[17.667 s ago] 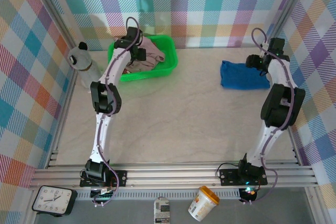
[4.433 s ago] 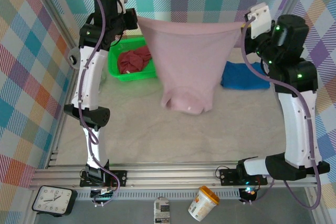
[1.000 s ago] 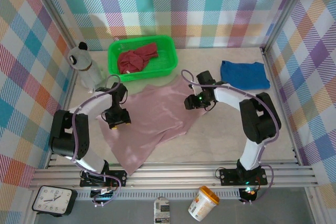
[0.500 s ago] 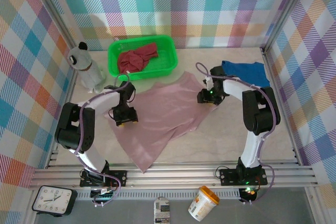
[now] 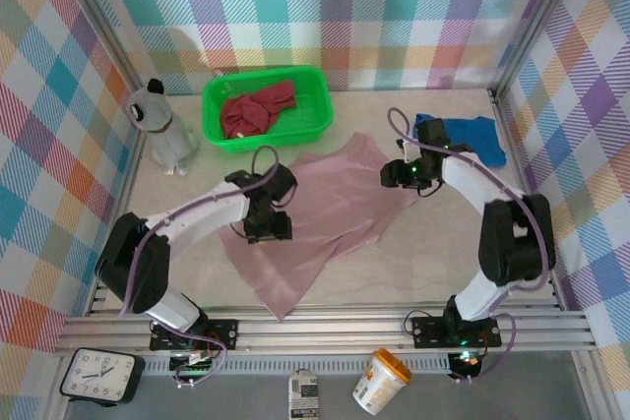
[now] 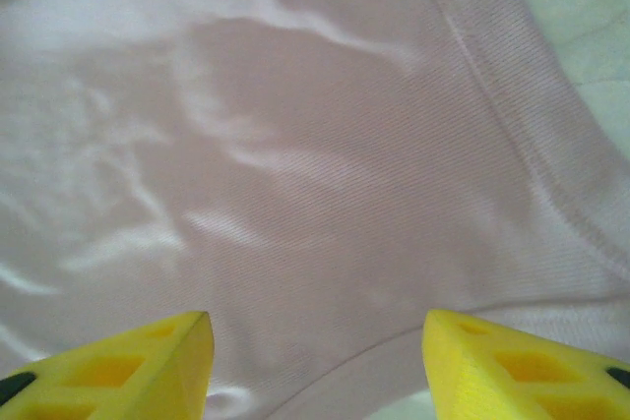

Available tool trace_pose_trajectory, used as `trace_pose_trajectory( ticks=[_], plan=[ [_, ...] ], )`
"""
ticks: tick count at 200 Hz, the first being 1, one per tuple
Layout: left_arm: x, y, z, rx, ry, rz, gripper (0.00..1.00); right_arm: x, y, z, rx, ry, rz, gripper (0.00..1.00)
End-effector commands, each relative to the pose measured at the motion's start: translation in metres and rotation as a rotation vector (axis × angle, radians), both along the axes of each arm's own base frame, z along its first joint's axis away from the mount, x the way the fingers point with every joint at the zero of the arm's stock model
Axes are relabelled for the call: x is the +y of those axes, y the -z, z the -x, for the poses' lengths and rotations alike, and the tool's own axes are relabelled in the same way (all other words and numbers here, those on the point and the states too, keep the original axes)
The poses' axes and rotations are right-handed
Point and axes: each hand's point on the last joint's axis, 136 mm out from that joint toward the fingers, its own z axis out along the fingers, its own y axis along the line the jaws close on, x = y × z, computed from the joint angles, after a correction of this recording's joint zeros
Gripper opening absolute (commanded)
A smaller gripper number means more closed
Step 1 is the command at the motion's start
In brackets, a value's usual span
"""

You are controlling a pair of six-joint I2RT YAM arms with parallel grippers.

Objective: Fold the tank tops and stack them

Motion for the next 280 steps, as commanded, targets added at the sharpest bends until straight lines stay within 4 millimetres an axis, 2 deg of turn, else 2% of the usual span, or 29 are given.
trace_pose_trajectory(
  ticks=[1, 26, 60, 81, 123, 145, 182, 201, 246, 280],
  plan=[
    [0.0, 0.01, 0.045, 0.055, -0.064, -0.08, 0.54, 0.021, 0.008, 0.049, 0.13, 0.002, -0.066, 0.59],
    [-0.015, 0.017, 0.071, 0.023, -0.029, -0.101, 0.54, 0.03, 0.021, 0.089, 0.196, 0.017, -0.045, 0.59],
    [-0.034, 0.037, 0.103, 0.033, 0.087, -0.146, 0.55, 0.035, 0.039, 0.121, 0.26, 0.057, -0.02, 0.56],
    [-0.025, 0.046, 0.116, 0.04, 0.13, -0.224, 0.55, 0.041, 0.051, 0.135, 0.307, 0.068, -0.035, 0.54],
    [-0.015, 0.061, 0.129, 0.047, 0.165, -0.24, 0.52, 0.053, 0.063, 0.153, 0.353, 0.019, -0.022, 0.51],
    [-0.01, 0.063, 0.129, 0.045, 0.206, -0.264, 0.49, 0.057, 0.066, 0.153, 0.36, 0.004, -0.007, 0.49],
    [-0.004, 0.068, 0.133, 0.073, 0.246, -0.3, 0.37, 0.049, 0.077, 0.148, 0.361, 0.022, 0.069, 0.45],
    [0.0, 0.063, 0.132, 0.067, 0.256, -0.317, 0.32, 0.043, 0.079, 0.142, 0.338, 0.044, 0.104, 0.45],
    [0.008, 0.05, 0.133, 0.081, 0.287, -0.365, 0.25, 0.057, 0.065, 0.121, 0.261, 0.051, 0.044, 0.43],
    [0.009, 0.053, 0.135, 0.089, 0.286, -0.355, 0.21, 0.057, 0.082, 0.124, 0.307, 0.044, 0.065, 0.44]
  ],
)
